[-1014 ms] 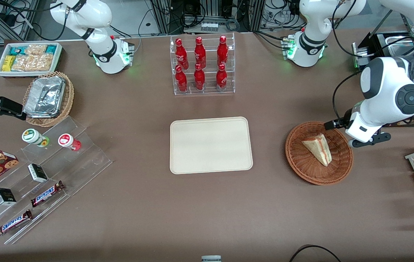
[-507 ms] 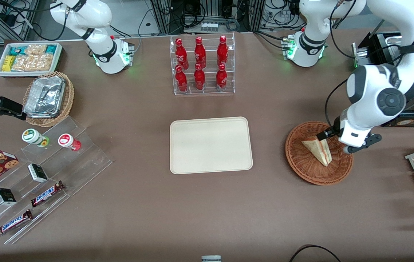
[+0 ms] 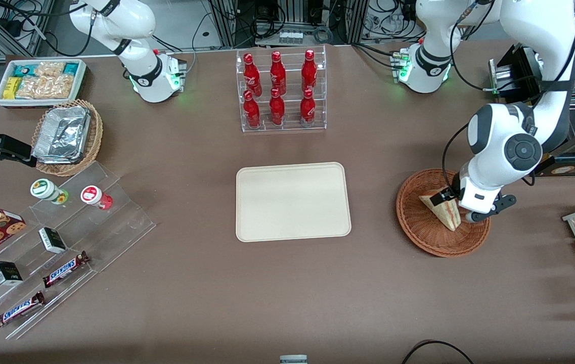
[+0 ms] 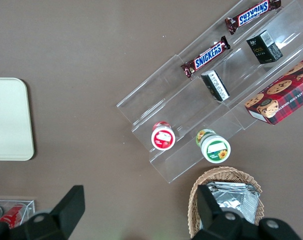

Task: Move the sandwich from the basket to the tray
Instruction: 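Lower the open left gripper around the wrapped sandwich in the basket, then close the left gripper on the sandwich's wrapped edge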

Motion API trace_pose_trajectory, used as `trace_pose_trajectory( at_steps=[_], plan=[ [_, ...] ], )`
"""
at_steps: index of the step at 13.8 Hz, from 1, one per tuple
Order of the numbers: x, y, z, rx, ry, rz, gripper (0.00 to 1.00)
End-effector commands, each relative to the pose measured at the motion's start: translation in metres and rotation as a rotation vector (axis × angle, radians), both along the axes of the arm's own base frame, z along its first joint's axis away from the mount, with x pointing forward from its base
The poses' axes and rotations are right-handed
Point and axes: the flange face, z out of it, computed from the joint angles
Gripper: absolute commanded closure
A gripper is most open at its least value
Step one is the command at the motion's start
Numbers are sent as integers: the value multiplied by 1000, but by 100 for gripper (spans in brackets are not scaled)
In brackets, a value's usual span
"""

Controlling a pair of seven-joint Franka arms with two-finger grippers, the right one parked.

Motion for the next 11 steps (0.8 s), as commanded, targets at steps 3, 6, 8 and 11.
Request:
trace_pose_trajectory(
  at_steps=[3, 6, 8, 11],
  plan=[
    [1, -1, -25, 7, 5, 50, 0],
    [-5, 1, -40, 15, 35, 48, 0],
    [-7, 2, -46, 17, 46, 51, 40],
    [-7, 3, -44, 17, 49, 45, 100]
  ],
)
